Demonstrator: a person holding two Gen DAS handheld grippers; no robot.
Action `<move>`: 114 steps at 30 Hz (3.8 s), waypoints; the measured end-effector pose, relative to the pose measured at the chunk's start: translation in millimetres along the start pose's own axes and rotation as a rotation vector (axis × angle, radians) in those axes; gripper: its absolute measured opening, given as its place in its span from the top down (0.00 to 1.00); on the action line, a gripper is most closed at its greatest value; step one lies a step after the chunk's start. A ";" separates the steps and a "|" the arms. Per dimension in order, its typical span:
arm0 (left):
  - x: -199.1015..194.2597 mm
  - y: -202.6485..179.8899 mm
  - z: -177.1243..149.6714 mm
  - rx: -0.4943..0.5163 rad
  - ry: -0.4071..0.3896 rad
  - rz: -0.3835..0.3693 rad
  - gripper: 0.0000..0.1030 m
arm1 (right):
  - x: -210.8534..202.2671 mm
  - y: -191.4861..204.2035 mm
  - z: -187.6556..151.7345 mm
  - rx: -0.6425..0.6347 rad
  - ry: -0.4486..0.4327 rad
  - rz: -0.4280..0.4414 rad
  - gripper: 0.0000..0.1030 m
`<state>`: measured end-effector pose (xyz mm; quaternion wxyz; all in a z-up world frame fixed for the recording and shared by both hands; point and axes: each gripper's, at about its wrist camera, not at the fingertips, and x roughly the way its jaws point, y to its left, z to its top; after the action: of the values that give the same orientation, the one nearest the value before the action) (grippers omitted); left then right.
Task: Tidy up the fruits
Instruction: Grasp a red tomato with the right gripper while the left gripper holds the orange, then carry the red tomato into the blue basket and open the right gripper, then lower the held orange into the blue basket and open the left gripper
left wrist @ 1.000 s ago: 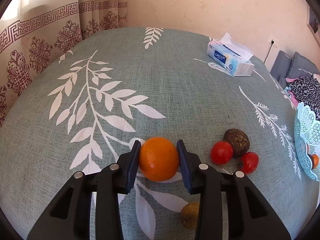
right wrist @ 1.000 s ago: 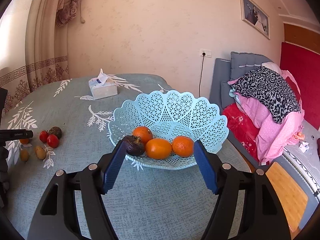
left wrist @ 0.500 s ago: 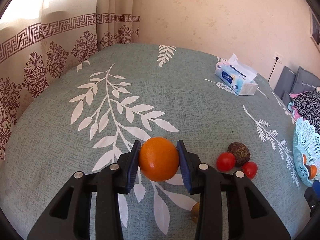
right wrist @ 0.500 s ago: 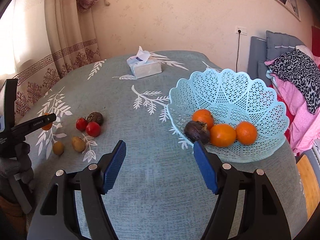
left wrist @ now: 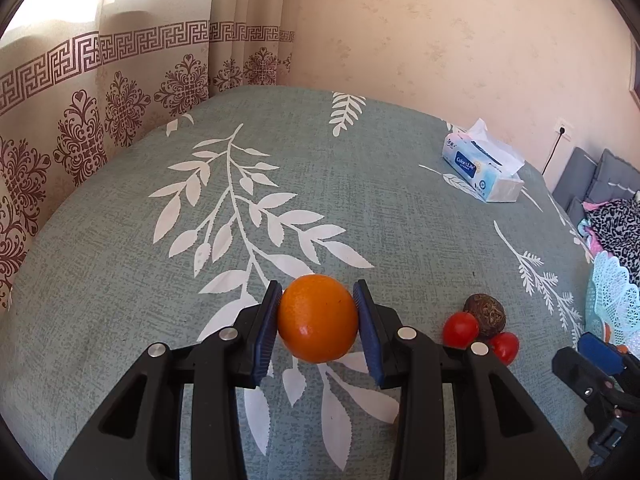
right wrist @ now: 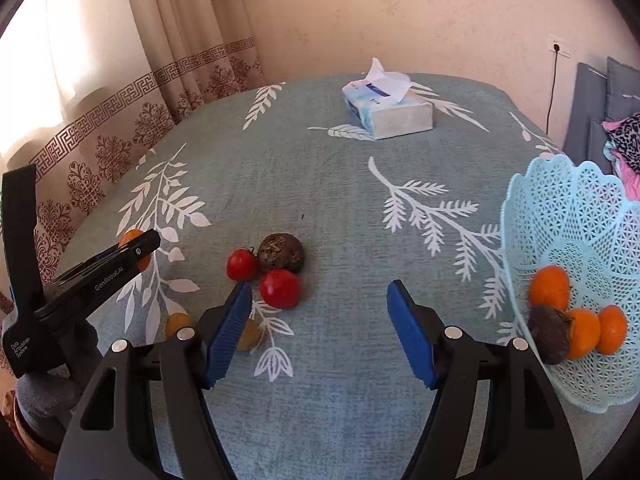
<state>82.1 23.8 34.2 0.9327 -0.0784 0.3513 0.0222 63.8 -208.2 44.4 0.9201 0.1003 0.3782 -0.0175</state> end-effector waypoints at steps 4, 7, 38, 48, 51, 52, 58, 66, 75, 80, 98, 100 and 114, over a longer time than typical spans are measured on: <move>0.9 1.7 0.0 -0.007 0.005 -0.002 0.64 | 26.4 13.5 4.5 -0.023 0.067 0.034 0.35; 0.9 1.8 -0.2 -0.008 0.007 -0.006 0.64 | 45.7 19.5 8.8 -0.021 0.119 0.064 0.48; -1.0 2.5 -0.9 -0.009 0.000 -0.003 0.64 | -51.8 -92.0 15.6 0.229 -0.122 -0.183 0.70; 0.1 3.2 -1.0 -0.009 -0.002 0.004 0.64 | -76.0 -150.5 0.0 0.360 -0.163 -0.311 0.70; -0.2 3.6 -1.1 -0.010 -0.006 0.006 0.64 | -80.1 -159.7 -4.3 0.384 -0.174 -0.344 0.69; -0.4 3.3 -0.8 -0.010 -0.008 0.007 0.64 | -82.1 -161.7 -5.4 0.385 -0.182 -0.354 0.69; -4.7 1.9 0.1 0.000 -0.043 0.030 0.64 | -95.8 -167.4 -8.8 0.398 -0.237 -0.386 0.55; -16.4 -3.1 7.8 0.019 -0.089 0.049 0.64 | -111.8 -160.5 -13.7 0.338 -0.346 -0.504 0.49; -38.5 -34.7 24.9 0.088 -0.131 0.003 0.64 | -123.6 -159.6 -19.9 0.280 -0.454 -0.589 0.46; -46.3 -64.8 37.8 0.132 -0.147 -0.054 0.64 | -125.2 -162.6 -23.0 0.275 -0.483 -0.602 0.46; -25.2 -221.2 41.3 0.343 -0.043 -0.356 0.64 | -134.8 -188.9 -38.7 0.386 -0.568 -0.557 0.46; -23.4 -236.2 39.5 0.364 -0.032 -0.395 0.64 | -136.6 -189.7 -40.1 0.391 -0.577 -0.554 0.46; -12.5 -297.1 17.8 0.472 0.054 -0.536 0.64 | -145.1 -197.4 -45.5 0.437 -0.612 -0.545 0.46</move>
<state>112.9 -266.3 94.4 0.8883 0.0491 0.3381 -0.3071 -92.5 -398.9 80.6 0.9085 0.1791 0.0892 -0.3668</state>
